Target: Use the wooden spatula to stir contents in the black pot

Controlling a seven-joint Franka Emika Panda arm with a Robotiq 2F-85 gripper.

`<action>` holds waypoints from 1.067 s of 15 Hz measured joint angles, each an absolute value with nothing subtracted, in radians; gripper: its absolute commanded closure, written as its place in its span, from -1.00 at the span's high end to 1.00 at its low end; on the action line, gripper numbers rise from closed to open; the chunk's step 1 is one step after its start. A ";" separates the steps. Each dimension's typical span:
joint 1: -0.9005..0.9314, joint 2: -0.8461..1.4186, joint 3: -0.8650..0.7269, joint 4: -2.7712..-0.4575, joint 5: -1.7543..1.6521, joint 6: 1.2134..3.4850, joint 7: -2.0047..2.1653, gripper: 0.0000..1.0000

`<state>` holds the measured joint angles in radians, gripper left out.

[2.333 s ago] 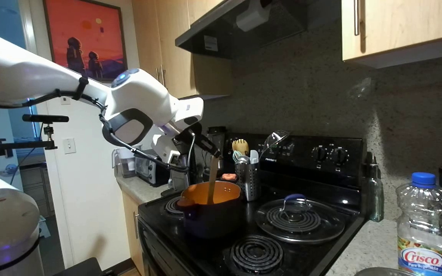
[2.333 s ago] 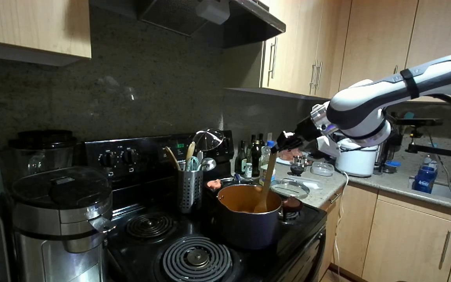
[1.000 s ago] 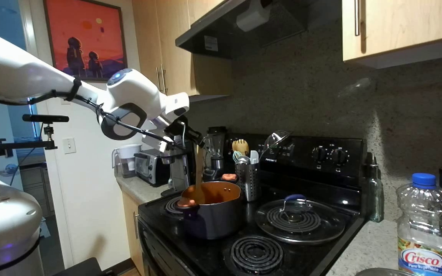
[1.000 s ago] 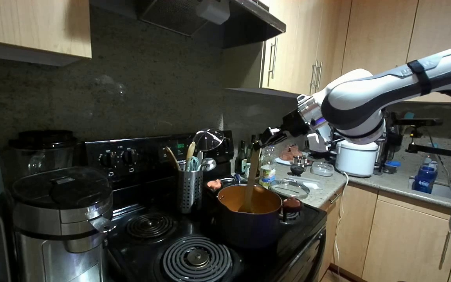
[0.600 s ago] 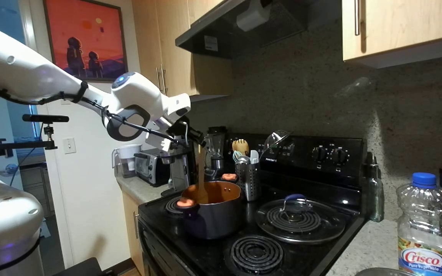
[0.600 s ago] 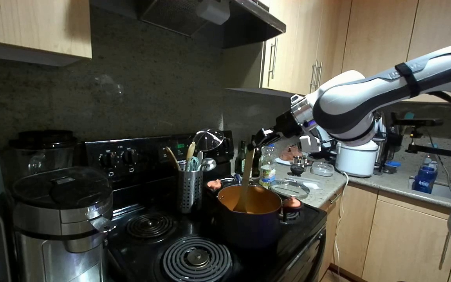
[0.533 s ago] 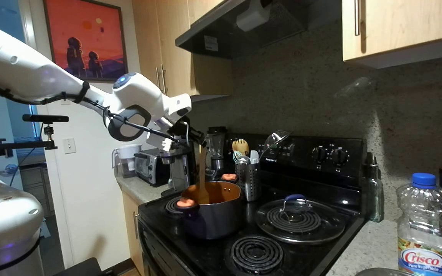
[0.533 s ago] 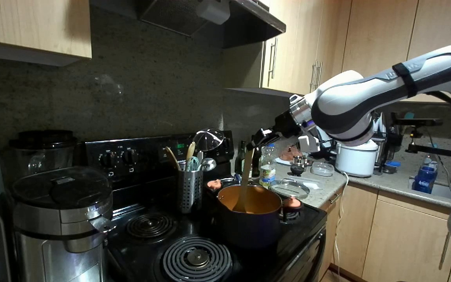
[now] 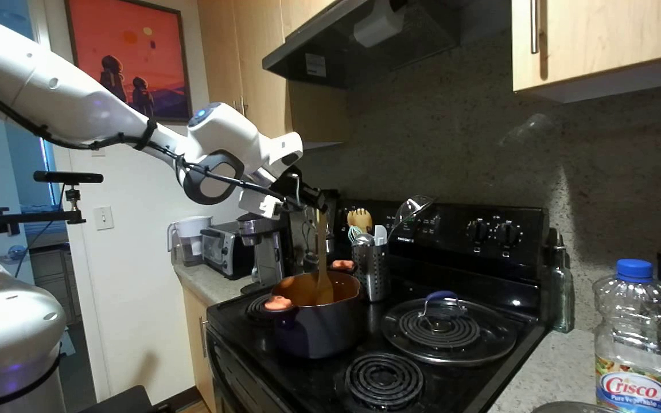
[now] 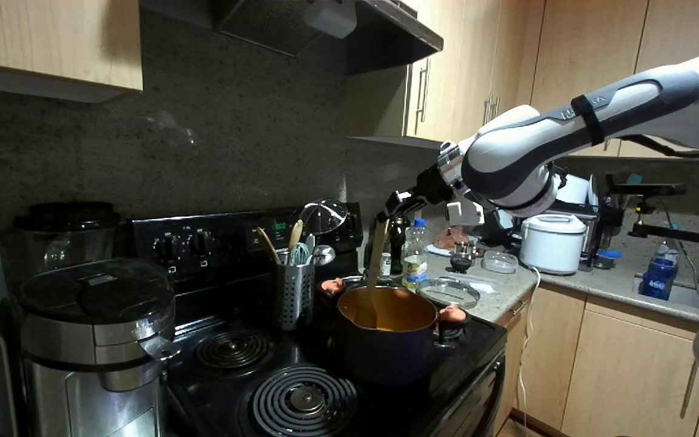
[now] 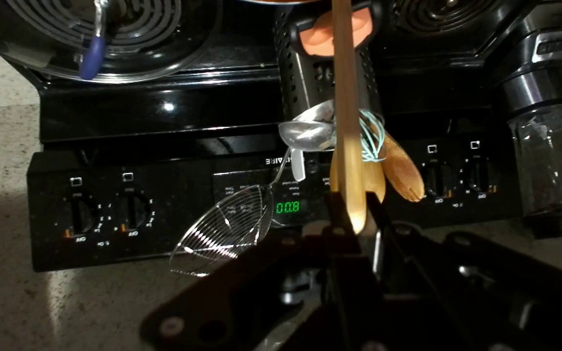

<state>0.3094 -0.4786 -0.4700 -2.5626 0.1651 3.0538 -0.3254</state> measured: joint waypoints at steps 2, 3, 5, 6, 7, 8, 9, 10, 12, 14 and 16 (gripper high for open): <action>0.310 -0.458 -0.493 -2.528 0.169 3.054 -0.325 -0.89; 0.310 -0.450 -0.507 -2.513 0.171 3.054 -0.325 -0.89; 0.310 -0.436 -0.535 -2.489 0.172 3.054 -0.325 -0.88; 0.310 -0.432 -0.549 -2.482 0.172 3.053 -0.325 -0.88; 0.309 -0.429 -0.562 -2.479 0.172 3.053 -0.325 -0.88; 0.309 -0.427 -0.575 -2.478 0.172 3.053 -0.325 -0.88; 0.308 -0.427 -0.588 -2.479 0.171 3.051 -0.325 -0.88; 0.304 -0.427 -0.598 -2.482 0.170 3.049 -0.325 -0.88; 0.285 -0.428 -0.603 -2.494 0.167 3.049 -0.326 -0.83; 0.261 -0.436 -0.597 -2.515 0.154 3.049 -0.327 -0.24; 0.240 -0.453 -0.580 -2.537 0.132 3.048 -0.327 -0.47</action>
